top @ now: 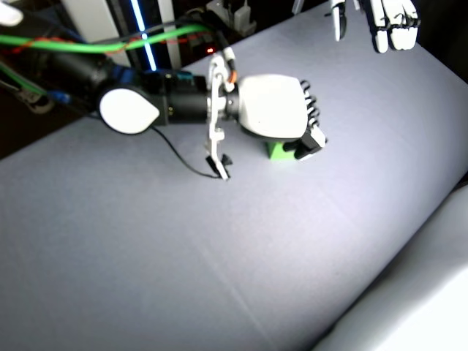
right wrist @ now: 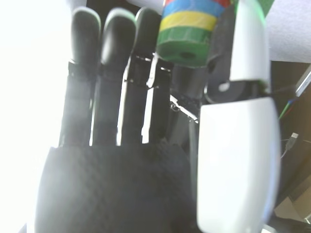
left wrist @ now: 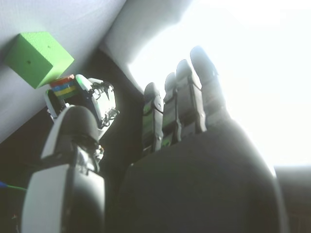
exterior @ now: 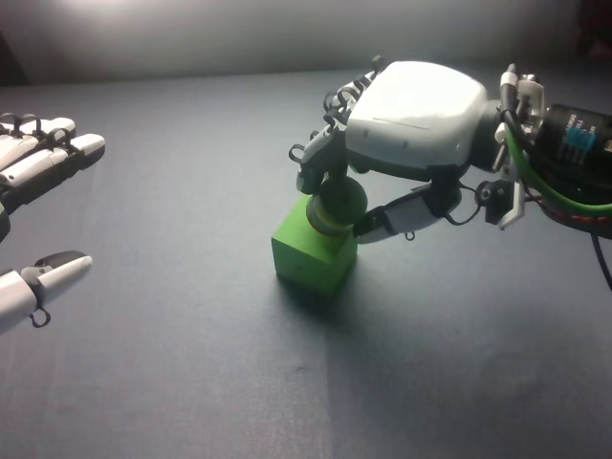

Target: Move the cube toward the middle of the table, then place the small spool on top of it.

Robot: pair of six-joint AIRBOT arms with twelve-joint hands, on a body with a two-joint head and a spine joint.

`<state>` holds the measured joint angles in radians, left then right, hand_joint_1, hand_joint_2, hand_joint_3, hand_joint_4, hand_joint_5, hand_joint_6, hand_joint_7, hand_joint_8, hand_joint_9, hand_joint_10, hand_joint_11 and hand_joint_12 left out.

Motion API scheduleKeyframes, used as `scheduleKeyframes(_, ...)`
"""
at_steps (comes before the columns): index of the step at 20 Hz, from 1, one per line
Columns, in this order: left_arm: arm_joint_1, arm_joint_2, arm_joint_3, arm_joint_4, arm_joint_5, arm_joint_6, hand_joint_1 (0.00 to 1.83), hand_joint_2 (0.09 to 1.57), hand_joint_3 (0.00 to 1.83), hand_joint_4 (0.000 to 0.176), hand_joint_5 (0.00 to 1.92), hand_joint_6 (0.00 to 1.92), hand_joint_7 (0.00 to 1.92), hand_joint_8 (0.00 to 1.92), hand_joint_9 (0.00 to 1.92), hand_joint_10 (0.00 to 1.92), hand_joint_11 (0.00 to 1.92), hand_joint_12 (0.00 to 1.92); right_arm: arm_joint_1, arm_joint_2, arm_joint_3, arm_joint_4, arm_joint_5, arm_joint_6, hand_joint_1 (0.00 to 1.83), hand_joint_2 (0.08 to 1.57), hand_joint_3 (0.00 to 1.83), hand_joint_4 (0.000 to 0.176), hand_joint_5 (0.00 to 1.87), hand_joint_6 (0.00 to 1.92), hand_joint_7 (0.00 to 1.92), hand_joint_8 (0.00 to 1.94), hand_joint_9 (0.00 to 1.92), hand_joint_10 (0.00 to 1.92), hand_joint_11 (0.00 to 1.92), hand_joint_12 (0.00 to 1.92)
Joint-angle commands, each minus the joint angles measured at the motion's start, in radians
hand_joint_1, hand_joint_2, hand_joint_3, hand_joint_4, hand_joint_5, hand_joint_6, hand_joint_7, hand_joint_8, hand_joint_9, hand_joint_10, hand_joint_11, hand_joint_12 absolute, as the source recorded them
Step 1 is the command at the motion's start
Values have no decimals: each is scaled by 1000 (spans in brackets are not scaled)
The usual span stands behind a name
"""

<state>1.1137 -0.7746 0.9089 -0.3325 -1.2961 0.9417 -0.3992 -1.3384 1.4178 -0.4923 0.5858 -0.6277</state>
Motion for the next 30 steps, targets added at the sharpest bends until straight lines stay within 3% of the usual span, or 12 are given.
scheduleKeyframes(1, -2, 8, 0, -6, -129, -3, 553, 1288, 0, 43, 246, 0, 159, 0, 207, 3, 0, 713, 14, -3, 3, 25, 94, -4, 1276, 1070, 2, 0, 1099, 861, 1058, 785, 915, 700, 590, 1167)
scheduleKeyframes(3, -2, 8, 0, -6, -130, -4, 579, 1278, 0, 41, 242, 0, 163, 0, 215, 2, 0, 755, 16, -12, 7, 26, 77, -16, 1384, 1065, 1, 0, 1089, 753, 1074, 747, 976, 1112, 723, 1239)
scheduleKeyframes(8, -2, 7, 0, -6, -134, -6, 575, 1265, 0, 38, 239, 0, 152, 0, 190, 2, 0, 684, 17, -23, 15, 26, 55, -26, 1383, 1077, 1, 0, 1080, 763, 1038, 812, 943, 1167, 703, 1243)
scheduleKeyframes(10, -2, 6, 0, -6, -134, -7, 583, 1270, 3, 30, 244, 2, 158, 1, 193, 0, 0, 714, 17, -23, 14, 26, 53, -31, 1225, 1109, 4, 21, 983, 941, 993, 998, 915, 598, 657, 1217)
scheduleKeyframes(11, -2, 6, 0, -6, -134, -7, 593, 1267, 1, 25, 252, 4, 163, 3, 196, 1, 0, 715, 17, -23, 14, 26, 53, -31, 1226, 1021, 0, 0, 840, 373, 818, 531, 883, 496, 630, 1201)
scheduleKeyframes(13, -2, 5, 0, -6, -134, -9, 561, 1265, 1, 24, 250, 1, 167, 2, 208, 5, 7, 723, 17, -23, 13, 26, 52, -31, 1146, 974, 0, 4, 747, 20, 725, 120, 817, 325, 557, 1123)
scheduleKeyframes(16, -2, 4, 1, -6, -135, -10, 566, 1262, 0, 33, 248, 0, 171, 3, 204, 6, 11, 702, 17, -23, 13, 26, 52, -31, 1098, 967, 0, 65, 606, 0, 591, 2, 751, 137, 432, 1026)
scheduleKeyframes(21, -2, 3, 0, -6, -142, -15, 628, 1272, 0, 41, 232, 0, 169, 0, 185, 2, 0, 644, 17, -23, 3, 30, 52, -31, 1064, 967, 0, 87, 573, 0, 580, 4, 771, 59, 432, 984)
scheduleKeyframes(23, -3, 3, 0, -6, -151, -20, 623, 1276, 2, 31, 231, 0, 182, 3, 200, 5, 0, 664, 17, -20, -15, 39, 82, -32, 1001, 933, 0, 127, 362, 0, 429, 0, 576, 7, 190, 1117)
scheduleKeyframes(25, -2, 5, -2, -6, -162, -21, 580, 1279, 1, 44, 224, 0, 180, 0, 193, 1, 0, 653, 17, 19, -47, 74, 139, -34, 882, 914, 0, 118, 208, 0, 315, 0, 435, 0, 41, 1195)
scheduleKeyframes(27, -1, 6, -6, -6, -176, -21, 526, 1272, 0, 66, 208, 2, 174, 1, 171, 1, 0, 558, 17, 82, -84, 114, 209, -35, 840, 930, 3, 168, 96, 0, 128, 0, 222, 0, 1, 950)
scheduleKeyframes(30, 7, 12, -14, -5, -205, -29, 499, 1244, 0, 80, 197, 0, 185, 0, 211, 4, 0, 561, -8, 167, -132, 154, 322, -35, 740, 952, 2, 150, 24, 1, 142, 3, 197, 5, 0, 593)
